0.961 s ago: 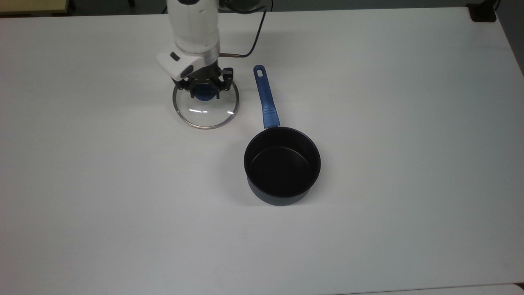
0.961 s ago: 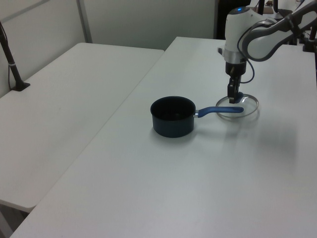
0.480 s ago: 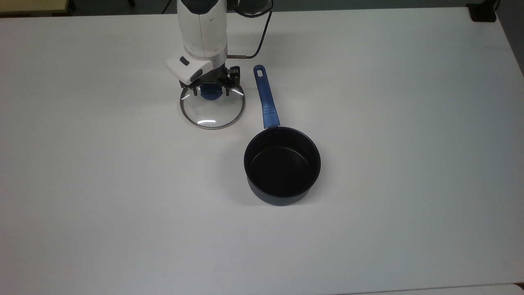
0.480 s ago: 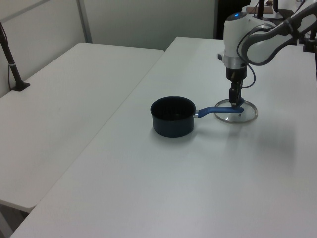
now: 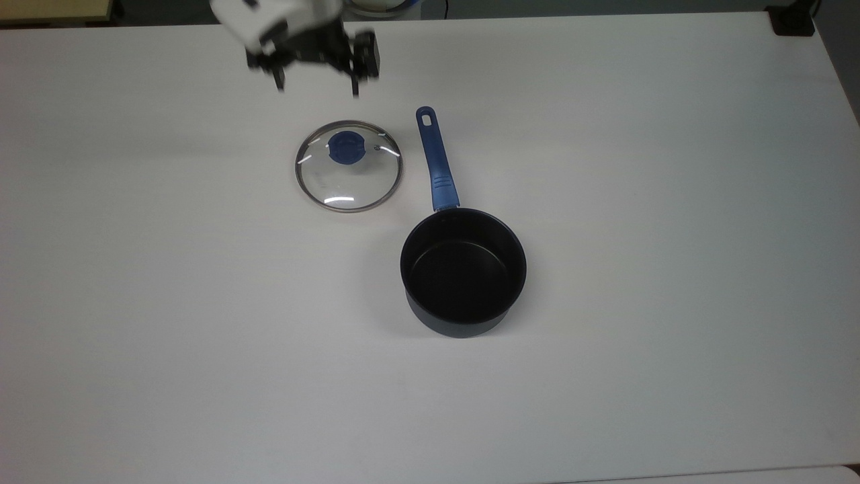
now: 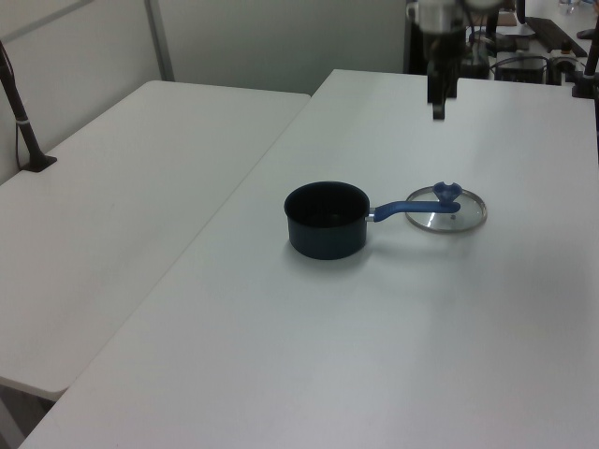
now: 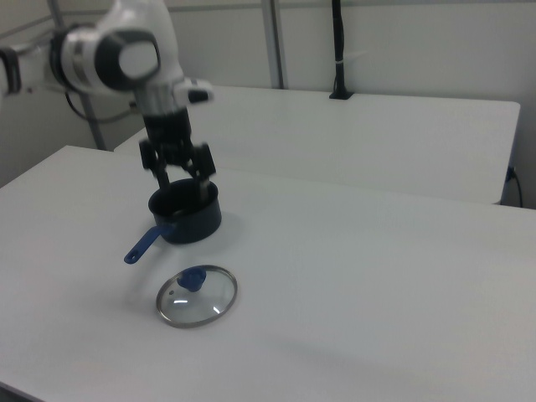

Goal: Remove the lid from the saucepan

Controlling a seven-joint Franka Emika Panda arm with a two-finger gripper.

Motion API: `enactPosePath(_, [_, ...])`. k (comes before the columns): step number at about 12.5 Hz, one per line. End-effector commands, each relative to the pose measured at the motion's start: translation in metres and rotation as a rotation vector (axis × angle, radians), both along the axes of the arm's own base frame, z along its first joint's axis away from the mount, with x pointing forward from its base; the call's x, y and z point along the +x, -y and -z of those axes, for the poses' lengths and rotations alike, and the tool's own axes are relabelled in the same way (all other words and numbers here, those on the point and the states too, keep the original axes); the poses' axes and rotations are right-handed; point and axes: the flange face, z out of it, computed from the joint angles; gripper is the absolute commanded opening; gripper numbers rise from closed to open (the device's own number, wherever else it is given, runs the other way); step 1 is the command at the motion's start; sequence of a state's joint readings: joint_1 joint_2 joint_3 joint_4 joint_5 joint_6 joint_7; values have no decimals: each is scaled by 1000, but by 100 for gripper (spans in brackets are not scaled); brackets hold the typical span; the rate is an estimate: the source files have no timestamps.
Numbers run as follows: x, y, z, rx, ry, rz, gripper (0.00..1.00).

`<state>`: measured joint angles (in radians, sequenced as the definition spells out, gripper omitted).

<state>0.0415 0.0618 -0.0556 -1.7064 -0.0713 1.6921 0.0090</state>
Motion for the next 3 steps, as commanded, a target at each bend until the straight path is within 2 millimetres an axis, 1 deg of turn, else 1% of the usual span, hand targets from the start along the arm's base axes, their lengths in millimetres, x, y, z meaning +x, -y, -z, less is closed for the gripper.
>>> enactPosePath(1, [-9, -1, -49, -9, 28, -6, 100])
enactPosePath(3, [-9, 0, -51, -9, 33, -4, 100])
